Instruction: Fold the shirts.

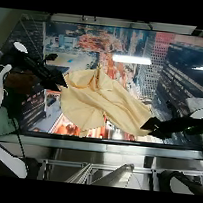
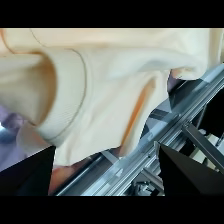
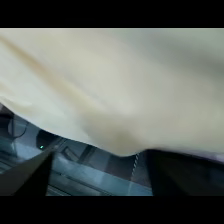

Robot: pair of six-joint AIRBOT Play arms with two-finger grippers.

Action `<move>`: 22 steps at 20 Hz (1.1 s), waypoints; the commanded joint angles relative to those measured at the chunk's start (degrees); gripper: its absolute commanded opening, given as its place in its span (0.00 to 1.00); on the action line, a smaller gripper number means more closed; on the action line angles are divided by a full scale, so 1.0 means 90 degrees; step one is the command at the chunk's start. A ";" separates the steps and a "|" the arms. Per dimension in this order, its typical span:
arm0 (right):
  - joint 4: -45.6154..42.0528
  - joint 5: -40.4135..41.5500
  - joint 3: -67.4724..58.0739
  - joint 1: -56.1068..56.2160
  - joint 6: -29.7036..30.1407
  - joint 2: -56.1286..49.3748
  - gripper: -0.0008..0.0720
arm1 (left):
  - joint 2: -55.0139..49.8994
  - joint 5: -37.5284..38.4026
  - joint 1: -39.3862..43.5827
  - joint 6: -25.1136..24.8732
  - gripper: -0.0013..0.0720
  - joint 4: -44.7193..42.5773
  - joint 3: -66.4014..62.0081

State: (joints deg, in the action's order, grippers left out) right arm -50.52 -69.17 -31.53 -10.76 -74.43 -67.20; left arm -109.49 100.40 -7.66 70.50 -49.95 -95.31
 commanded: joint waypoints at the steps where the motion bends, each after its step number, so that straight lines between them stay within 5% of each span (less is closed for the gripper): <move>1: -0.0163 -0.0763 -0.0787 -0.0374 0.0124 0.0350 0.96 | 0.0546 0.0185 -0.0066 0.0058 1.00 -0.0299 -0.0034; 5: -0.1044 -0.0682 -0.1520 -0.1413 0.0126 0.0413 0.96 | 0.1931 -0.0389 -0.0367 0.0051 1.00 -0.1212 0.1962; 10: -0.0916 -0.0238 -0.1513 -0.2035 0.0134 0.0214 0.92 | 0.2482 -0.1809 -0.0576 -0.0379 0.97 -0.0226 0.4398; 16: -0.0658 -0.0199 -0.1513 -0.2033 0.0299 0.0187 0.92 | 0.1688 -0.2392 0.0146 -0.0476 0.97 0.0245 0.4743; 19: -0.0602 -0.0199 -0.1513 -0.2033 0.0301 0.0187 0.76 | 0.1537 -0.2907 0.0478 -0.0505 0.97 0.0520 0.4731; 20: -0.0658 -0.0197 -0.1513 -0.2038 0.0296 0.0187 0.76 | 0.1545 -0.3019 0.0515 -0.0527 0.84 0.0510 0.4726; 21: -0.0765 -0.0197 -0.1513 -0.2040 0.0294 0.0185 0.76 | 0.1552 -0.3135 0.0515 -0.0690 0.52 0.0510 0.4728; 22: -0.0794 -0.0197 -0.1513 -0.2057 0.0294 0.0182 0.76 | 0.1552 -0.3223 0.0488 -0.0738 0.39 0.0517 0.4728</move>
State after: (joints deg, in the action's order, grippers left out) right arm -56.82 -71.02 -45.08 -29.10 -71.94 -65.49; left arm -95.02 76.07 -4.19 65.43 -46.00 -52.97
